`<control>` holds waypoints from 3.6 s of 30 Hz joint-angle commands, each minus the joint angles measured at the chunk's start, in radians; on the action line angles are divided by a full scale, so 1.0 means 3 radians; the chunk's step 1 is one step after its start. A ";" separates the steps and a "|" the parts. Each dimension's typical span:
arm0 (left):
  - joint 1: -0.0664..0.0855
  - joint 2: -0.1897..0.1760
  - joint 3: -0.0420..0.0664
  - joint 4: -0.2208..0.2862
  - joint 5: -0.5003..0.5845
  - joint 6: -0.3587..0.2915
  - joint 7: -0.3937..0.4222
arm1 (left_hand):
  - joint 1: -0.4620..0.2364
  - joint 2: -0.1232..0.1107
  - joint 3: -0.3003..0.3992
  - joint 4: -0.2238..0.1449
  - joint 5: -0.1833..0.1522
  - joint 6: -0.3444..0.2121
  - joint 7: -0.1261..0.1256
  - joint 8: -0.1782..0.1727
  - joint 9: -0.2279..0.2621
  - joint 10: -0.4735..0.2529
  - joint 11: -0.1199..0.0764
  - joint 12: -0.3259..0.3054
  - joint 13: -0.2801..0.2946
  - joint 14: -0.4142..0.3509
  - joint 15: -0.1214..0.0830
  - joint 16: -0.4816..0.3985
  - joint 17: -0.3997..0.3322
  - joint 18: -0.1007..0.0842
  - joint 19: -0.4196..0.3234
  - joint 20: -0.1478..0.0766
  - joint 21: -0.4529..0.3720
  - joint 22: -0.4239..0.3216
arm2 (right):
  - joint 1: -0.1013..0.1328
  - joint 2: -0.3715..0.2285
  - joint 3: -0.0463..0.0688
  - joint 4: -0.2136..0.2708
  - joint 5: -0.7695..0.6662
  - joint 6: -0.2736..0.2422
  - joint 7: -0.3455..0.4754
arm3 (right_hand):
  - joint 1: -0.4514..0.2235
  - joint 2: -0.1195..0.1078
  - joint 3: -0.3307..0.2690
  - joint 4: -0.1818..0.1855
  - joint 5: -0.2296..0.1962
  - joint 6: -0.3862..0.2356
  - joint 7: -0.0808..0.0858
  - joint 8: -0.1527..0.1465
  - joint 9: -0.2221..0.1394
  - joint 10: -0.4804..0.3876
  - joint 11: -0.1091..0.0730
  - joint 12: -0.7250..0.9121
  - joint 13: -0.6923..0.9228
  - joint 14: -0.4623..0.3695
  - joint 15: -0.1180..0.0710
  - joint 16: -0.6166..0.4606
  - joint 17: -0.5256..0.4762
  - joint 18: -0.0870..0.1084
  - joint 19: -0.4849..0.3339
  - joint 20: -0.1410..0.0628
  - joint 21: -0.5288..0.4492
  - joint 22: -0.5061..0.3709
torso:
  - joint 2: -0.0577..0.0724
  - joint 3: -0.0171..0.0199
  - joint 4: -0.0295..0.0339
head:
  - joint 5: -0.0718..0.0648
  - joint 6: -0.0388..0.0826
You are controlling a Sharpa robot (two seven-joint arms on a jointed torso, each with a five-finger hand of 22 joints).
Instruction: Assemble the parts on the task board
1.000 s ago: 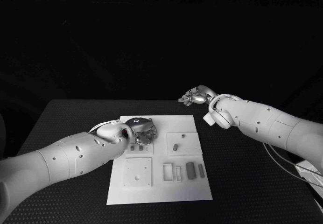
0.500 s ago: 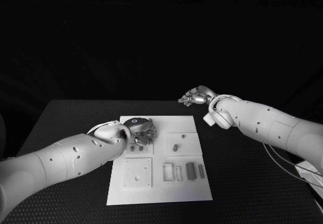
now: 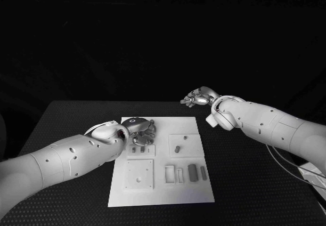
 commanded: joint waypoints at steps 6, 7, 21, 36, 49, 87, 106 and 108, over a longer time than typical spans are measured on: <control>0.0002 0.0039 0.0000 -0.0017 -0.0045 0.0106 -0.0014 | 0.0052 0.0015 0.0021 -0.0029 0.0026 0.0020 0.0005 0.0017 -0.0005 0.0088 -0.0005 0.0030 0.0025 -0.0027 -0.0023 0.0040 -0.0017 0.0140 -0.0002 -0.0032 0.0053 0.0086 | 0.0000 0.0003 0.0001 0.0002 0.0004 0.0039 0.0021 | -0.0026 0.0002 0.0001 0.0024 0.0003 -0.0020 0.0091 0.0023 -0.0006 0.0020 -0.0003 0.0017 -0.0005 -0.0021 -0.0006 -0.0013 0.0006 -0.0048 -0.0029 0.0000 -0.0011 0.0005 | 0.0004 -0.0004 -0.0004 | -0.0001 -0.0003; 0.0002 0.0042 0.0000 -0.0016 -0.0045 0.0105 -0.0012 | 0.0051 0.0016 0.0020 -0.0030 0.0025 0.0018 0.0006 0.0016 -0.0006 0.0095 -0.0007 0.0033 0.0028 -0.0026 -0.0025 0.0045 -0.0019 0.0138 -0.0002 -0.0034 0.0058 0.0086 | 0.0000 0.0004 0.0001 0.0002 0.0004 0.0039 0.0021 | -0.0026 0.0003 0.0001 0.0024 0.0003 -0.0020 0.0091 0.0024 -0.0006 0.0020 -0.0003 0.0017 -0.0005 -0.0021 -0.0006 -0.0013 0.0006 -0.0048 -0.0029 0.0000 -0.0011 0.0006 | 0.0004 -0.0004 -0.0004 | -0.0001 -0.0003; 0.0001 0.0066 -0.0001 -0.0049 -0.0047 0.0127 -0.0022 | 0.0045 0.0022 0.0002 -0.0045 0.0013 -0.0105 -0.0014 -0.0041 -0.0049 0.0201 -0.0047 0.0069 0.0101 -0.0009 -0.0063 0.0121 -0.0061 0.0118 0.0003 -0.0073 0.0144 0.0083 | 0.0000 0.0009 0.0001 -0.0003 0.0005 0.0041 0.0022 | -0.0026 0.0003 0.0001 0.0025 0.0003 -0.0020 0.0091 0.0024 -0.0006 0.0020 -0.0003 0.0018 -0.0007 -0.0021 -0.0006 -0.0014 0.0007 -0.0048 -0.0029 0.0000 -0.0013 0.0008 | 0.0003 -0.0001 -0.0004 | -0.0005 -0.0005; 0.0000 0.0109 -0.0002 -0.0098 -0.0094 0.0215 -0.0047 | 0.0047 0.0052 0.0004 -0.0042 0.0011 -0.0039 0.0011 0.0001 -0.0041 0.0215 -0.0055 0.0065 0.0133 -0.0001 -0.0072 0.0156 -0.0087 0.0112 0.0004 -0.0086 0.0183 0.0082 | 0.0000 0.0007 0.0001 0.0000 0.0005 0.0044 0.0022 | -0.0027 0.0003 0.0001 0.0026 0.0003 -0.0020 0.0091 0.0025 -0.0007 0.0020 -0.0003 0.0019 -0.0010 -0.0021 -0.0006 -0.0015 0.0009 -0.0048 -0.0029 0.0001 -0.0015 0.0010 | 0.0005 -0.0003 -0.0001 | -0.0017 -0.0020; -0.0008 0.0153 -0.0007 -0.0163 -0.0106 0.0196 -0.0031 | 0.0038 0.0075 0.0001 -0.0039 0.0008 0.0051 0.0039 0.0052 -0.0033 0.0242 -0.0065 0.0066 0.0170 0.0001 -0.0081 0.0203 -0.0108 0.0112 0.0004 -0.0095 0.0226 0.0082 | 0.0000 0.0001 0.0001 0.0007 0.0006 0.0053 0.0022 | -0.0028 0.0003 0.0000 0.0027 0.0003 -0.0020 0.0091 0.0026 -0.0008 0.0020 -0.0003 0.0020 -0.0012 -0.0022 -0.0006 -0.0016 0.0010 -0.0047 -0.0029 0.0001 -0.0016 0.0012 | 0.0006 -0.0001 -0.0005 | -0.0021 -0.0027; -0.0064 0.0217 -0.0035 -0.0246 -0.0227 0.0362 -0.0055 | 0.0024 0.0117 -0.0009 -0.0033 0.0009 0.0139 0.0035 0.0093 -0.0044 0.0384 -0.0119 0.0115 0.0270 0.0041 -0.0133 0.0313 -0.0146 0.0105 0.0029 -0.0135 0.0323 0.0081 | 0.0000 0.0007 0.0001 0.0003 0.0007 0.0058 0.0021 | -0.0030 0.0004 0.0000 0.0031 0.0003 -0.0021 0.0091 0.0028 -0.0010 0.0020 -0.0003 0.0023 -0.0020 -0.0022 -0.0006 -0.0019 0.0014 -0.0046 -0.0029 0.0002 -0.0022 0.0017 | 0.0003 0.0000 -0.0002 | -0.0045 -0.0053; -0.0081 0.0227 -0.0070 -0.0257 -0.0332 0.0297 -0.0101 | 0.0143 0.0172 0.0081 -0.0087 0.0049 0.0218 0.0004 0.0128 -0.0052 0.0557 -0.0187 0.0163 0.0353 0.0109 -0.0199 0.0370 -0.0199 0.0088 0.0078 -0.0189 0.0405 0.0079 | 0.0000 0.0010 0.0001 -0.0001 0.0009 0.0055 0.0022 | -0.0035 0.0006 -0.0001 0.0037 0.0003 -0.0021 0.0091 0.0029 -0.0010 0.0020 -0.0003 0.0025 -0.0023 -0.0022 -0.0006 -0.0020 0.0015 -0.0046 -0.0028 0.0003 -0.0024 0.0020 | 0.0003 0.0000 -0.0003 | -0.0049 -0.0058; -0.0082 0.0226 -0.0070 -0.0257 -0.0332 0.0225 -0.0097 | 0.0158 0.0189 0.0102 -0.0081 0.0054 0.0259 -0.0013 0.0149 -0.0048 0.0610 -0.0209 0.0177 0.0374 0.0154 -0.0222 0.0401 -0.0203 0.0083 0.0100 -0.0205 0.0428 0.0077 | 0.0000 0.0012 0.0001 -0.0001 0.0009 0.0055 0.0022 | -0.0036 0.0006 -0.0001 0.0038 0.0003 -0.0021 0.0091 0.0029 -0.0010 0.0020 -0.0003 0.0025 -0.0023 -0.0022 -0.0006 -0.0020 0.0015 -0.0046 -0.0028 0.0003 -0.0024 0.0020 | 0.0003 0.0001 -0.0005 | -0.0047 -0.0054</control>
